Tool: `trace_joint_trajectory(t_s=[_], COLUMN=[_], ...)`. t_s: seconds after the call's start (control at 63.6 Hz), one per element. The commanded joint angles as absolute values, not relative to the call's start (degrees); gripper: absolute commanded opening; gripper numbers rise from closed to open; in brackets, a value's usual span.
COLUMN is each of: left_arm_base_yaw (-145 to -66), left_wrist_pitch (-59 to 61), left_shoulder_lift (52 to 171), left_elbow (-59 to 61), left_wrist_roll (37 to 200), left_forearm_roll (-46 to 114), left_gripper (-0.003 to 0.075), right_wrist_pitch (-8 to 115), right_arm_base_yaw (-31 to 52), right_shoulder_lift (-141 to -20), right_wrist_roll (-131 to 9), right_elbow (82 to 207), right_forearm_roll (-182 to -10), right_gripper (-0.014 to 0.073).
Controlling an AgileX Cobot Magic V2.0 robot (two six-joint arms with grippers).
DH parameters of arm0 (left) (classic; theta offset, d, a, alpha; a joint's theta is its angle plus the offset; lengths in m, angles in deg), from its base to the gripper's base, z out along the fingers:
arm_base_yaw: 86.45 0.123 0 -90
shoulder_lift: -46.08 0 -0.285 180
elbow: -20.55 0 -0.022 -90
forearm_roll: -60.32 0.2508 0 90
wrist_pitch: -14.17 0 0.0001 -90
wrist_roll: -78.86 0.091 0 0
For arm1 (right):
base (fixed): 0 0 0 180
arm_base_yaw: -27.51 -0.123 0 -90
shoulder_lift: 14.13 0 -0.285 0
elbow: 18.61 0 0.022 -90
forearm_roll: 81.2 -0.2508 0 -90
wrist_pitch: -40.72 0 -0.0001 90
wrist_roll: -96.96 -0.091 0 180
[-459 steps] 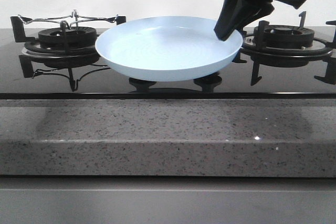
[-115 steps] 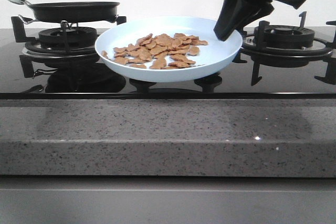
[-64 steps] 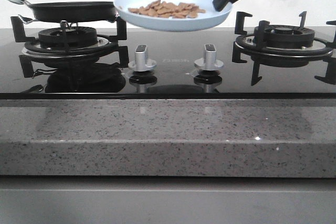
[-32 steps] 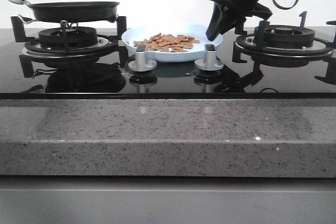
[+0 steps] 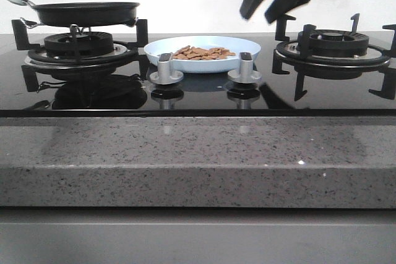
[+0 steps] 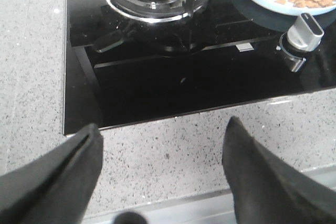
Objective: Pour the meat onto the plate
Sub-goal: 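Open the right gripper and raise it away from the plate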
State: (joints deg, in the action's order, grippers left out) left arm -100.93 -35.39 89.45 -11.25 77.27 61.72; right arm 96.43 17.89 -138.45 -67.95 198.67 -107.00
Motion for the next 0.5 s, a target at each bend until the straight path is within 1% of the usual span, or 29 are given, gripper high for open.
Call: trace_joint_trajectory(t_s=[0.0, 0.157, 0.299, 0.487], left_arm_base_yaw=[-101.32, -101.32, -101.32, -101.32], left_wrist_pitch=[-30.33, -28.47, -27.92, -28.04], left_shoulder_lift=[89.42, 89.42, 89.42, 89.42], left_elbow=[-9.71, -9.71, -9.71, -9.71], left_wrist_roll=[76.7, 76.7, 76.7, 76.7], left_forearm_roll=[61.44, 61.44, 61.44, 61.44], left_gripper=[0.0473, 0.0473, 0.0473, 0.0473], right_wrist_pitch=[97.74, 98.01, 96.27, 93.95], right_arm_base_yaw=[17.6, 15.67, 14.73, 14.87], right_shoulder_lift=[-130.74, -121.77, -112.13, -97.21], right_wrist_roll=[-67.52, -67.52, -67.52, -67.59], right_elbow=[200.3, 194.78, 184.47, 166.65], right_forearm_roll=[-108.04, -107.24, -103.7, -100.04], right_gripper=[0.0433, 0.0433, 0.0433, 0.0433])
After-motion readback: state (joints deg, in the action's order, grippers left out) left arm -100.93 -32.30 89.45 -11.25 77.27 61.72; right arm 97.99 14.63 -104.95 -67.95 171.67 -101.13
